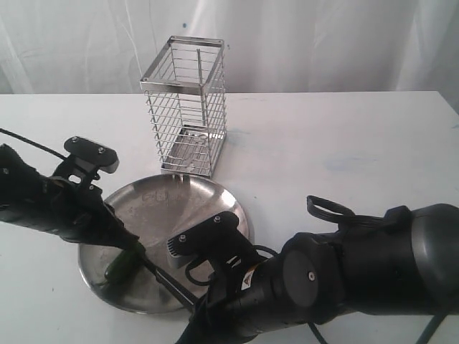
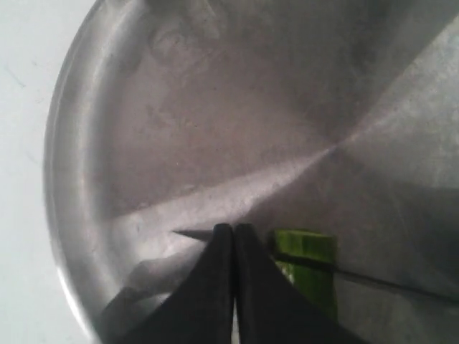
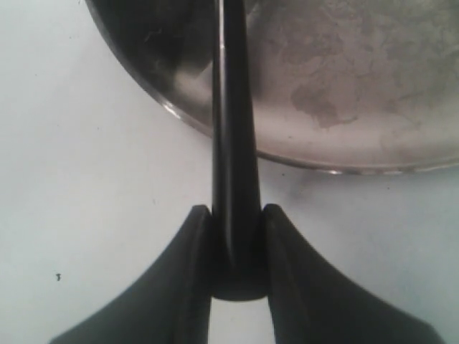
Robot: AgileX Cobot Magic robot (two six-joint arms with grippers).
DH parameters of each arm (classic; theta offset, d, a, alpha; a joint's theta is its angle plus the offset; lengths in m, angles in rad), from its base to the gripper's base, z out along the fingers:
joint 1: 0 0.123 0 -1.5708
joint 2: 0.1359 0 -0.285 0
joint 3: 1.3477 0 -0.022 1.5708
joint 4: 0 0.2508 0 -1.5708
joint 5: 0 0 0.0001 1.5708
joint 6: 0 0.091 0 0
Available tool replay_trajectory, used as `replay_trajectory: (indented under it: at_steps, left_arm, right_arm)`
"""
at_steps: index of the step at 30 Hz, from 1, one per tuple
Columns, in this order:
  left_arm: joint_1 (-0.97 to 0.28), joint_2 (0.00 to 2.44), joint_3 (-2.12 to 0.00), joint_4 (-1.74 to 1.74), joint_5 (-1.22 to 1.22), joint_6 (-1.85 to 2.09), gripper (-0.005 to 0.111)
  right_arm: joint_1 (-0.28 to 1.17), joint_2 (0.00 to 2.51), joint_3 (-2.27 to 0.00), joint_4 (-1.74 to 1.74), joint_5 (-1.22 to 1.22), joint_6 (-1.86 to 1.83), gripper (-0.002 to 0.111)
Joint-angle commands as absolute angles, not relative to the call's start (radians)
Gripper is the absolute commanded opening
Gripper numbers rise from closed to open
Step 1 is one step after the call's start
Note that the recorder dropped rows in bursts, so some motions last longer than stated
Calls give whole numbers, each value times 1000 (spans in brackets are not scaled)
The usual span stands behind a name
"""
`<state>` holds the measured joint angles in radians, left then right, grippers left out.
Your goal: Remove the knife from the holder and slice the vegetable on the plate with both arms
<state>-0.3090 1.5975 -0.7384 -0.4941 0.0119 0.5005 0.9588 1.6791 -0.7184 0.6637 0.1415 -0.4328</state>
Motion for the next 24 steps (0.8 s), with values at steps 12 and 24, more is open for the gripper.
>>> replay_trajectory:
  at_steps: [12,24]
  left_arm:
    - [-342,1690,-778,-498,38,493,0]
    - [-339,1474,-800,-391,301,484,21]
  right_arm:
    - [957,1669,-725,650,160,-448,0]
    - [957,1665,-725,650,165,-448,0]
